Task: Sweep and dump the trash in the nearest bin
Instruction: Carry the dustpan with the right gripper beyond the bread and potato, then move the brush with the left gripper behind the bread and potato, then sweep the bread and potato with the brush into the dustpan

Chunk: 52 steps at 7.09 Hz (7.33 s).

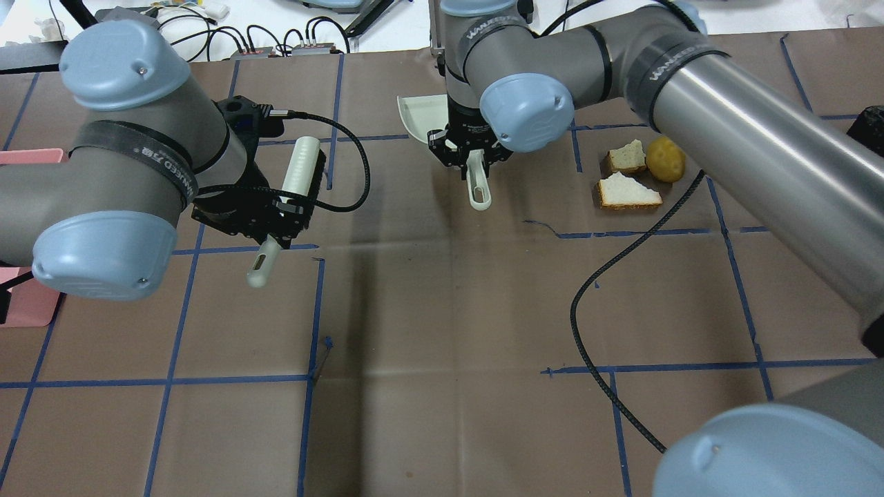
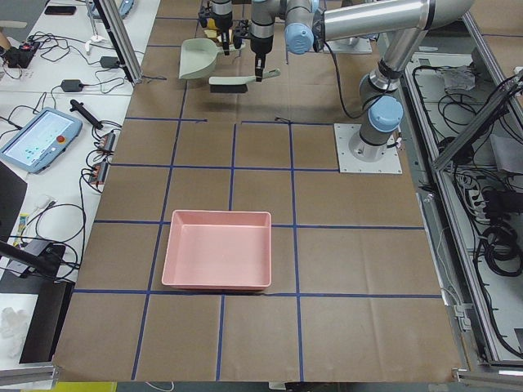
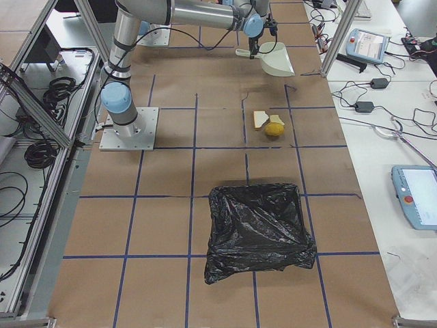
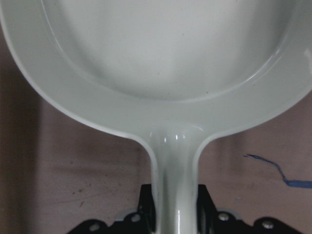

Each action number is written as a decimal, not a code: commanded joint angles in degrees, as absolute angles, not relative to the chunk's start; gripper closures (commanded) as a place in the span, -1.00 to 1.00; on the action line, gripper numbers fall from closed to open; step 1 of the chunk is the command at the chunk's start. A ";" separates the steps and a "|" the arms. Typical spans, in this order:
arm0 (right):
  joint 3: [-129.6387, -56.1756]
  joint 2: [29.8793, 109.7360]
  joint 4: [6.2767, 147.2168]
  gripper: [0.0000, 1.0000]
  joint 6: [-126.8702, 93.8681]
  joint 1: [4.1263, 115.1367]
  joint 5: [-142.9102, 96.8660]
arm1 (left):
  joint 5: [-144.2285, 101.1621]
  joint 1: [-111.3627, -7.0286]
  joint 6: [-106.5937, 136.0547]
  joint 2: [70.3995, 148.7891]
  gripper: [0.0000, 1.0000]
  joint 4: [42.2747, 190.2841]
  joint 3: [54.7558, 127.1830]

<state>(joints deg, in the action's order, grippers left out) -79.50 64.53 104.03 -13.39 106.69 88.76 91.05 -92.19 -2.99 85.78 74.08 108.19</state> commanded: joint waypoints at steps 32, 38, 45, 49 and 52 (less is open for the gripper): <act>-78.40 54.67 119.97 1.00 118.39 61.79 99.58 | 90.09 -125.76 32.60 128.12 0.97 62.31 71.76; -78.93 54.23 119.97 1.00 118.30 62.58 99.58 | 93.85 -129.89 37.08 138.85 0.98 69.69 57.06; -78.93 54.23 119.97 1.00 118.21 62.58 99.58 | 92.99 -134.73 44.71 145.71 0.99 74.88 46.08; -78.93 54.40 120.06 1.00 118.13 62.58 99.58 | 90.45 -137.54 48.42 151.68 0.99 74.80 36.32; -78.93 54.40 120.06 1.00 118.12 62.67 99.67 | 85.89 -138.25 51.41 154.77 1.00 74.09 29.72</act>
